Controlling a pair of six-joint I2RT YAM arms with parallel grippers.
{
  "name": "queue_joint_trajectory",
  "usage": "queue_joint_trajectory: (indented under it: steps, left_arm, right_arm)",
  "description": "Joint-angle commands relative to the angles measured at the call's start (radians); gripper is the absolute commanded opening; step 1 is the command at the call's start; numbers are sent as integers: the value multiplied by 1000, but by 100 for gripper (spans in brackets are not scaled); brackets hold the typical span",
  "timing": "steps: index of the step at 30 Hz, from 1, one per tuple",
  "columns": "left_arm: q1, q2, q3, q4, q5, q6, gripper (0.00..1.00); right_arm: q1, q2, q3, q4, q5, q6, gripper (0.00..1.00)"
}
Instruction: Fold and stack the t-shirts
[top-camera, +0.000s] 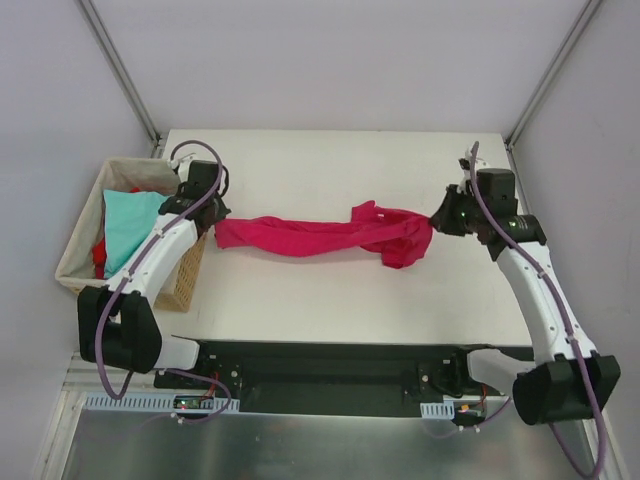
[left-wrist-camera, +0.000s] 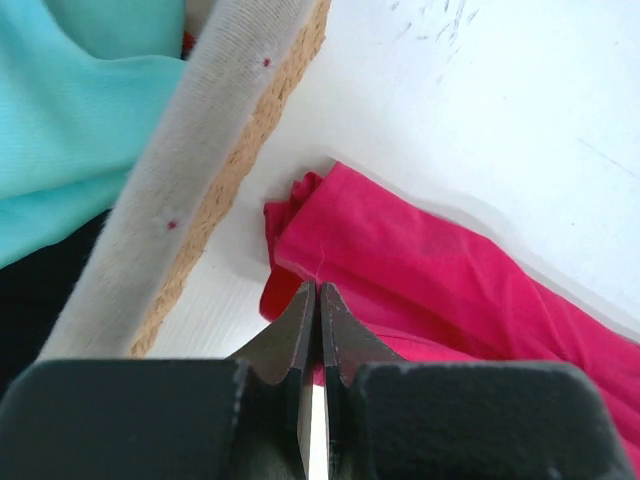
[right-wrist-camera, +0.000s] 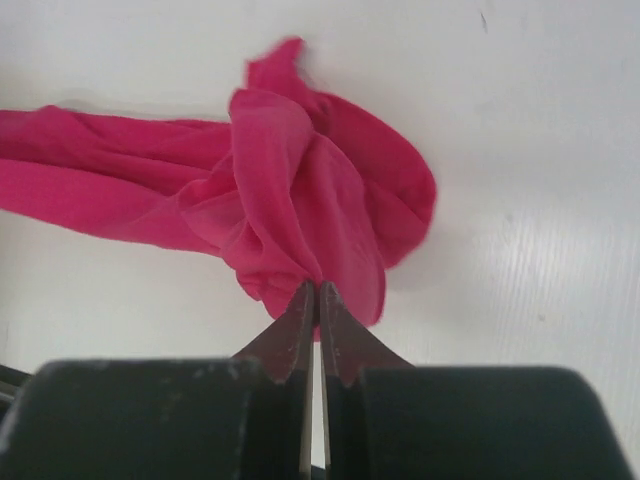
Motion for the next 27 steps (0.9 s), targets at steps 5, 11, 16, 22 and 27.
queue_joint_trajectory:
  steps: [5, 11, 16, 22, 27]
  left_arm:
    - [6, -133, -160, -73, 2, 7, 0]
    - [0, -141, -279, -75, 39, -44, 0]
    - [-20, -124, -289, -79, 50, -74, 0]
    - [-21, -106, -303, -84, 8, -88, 0]
    - [-21, -101, -305, -84, 5, -90, 0]
  right_arm:
    - [-125, 158, -186, -118, -69, 119, 0]
    - [-103, 179, -255, -194, -34, 136, 6]
    - [-102, 149, -134, -363, 75, 106, 54]
    - [-51, 167, 61, -207, 9, 93, 67]
    - [-57, 391, 102, 6, -43, 92, 66]
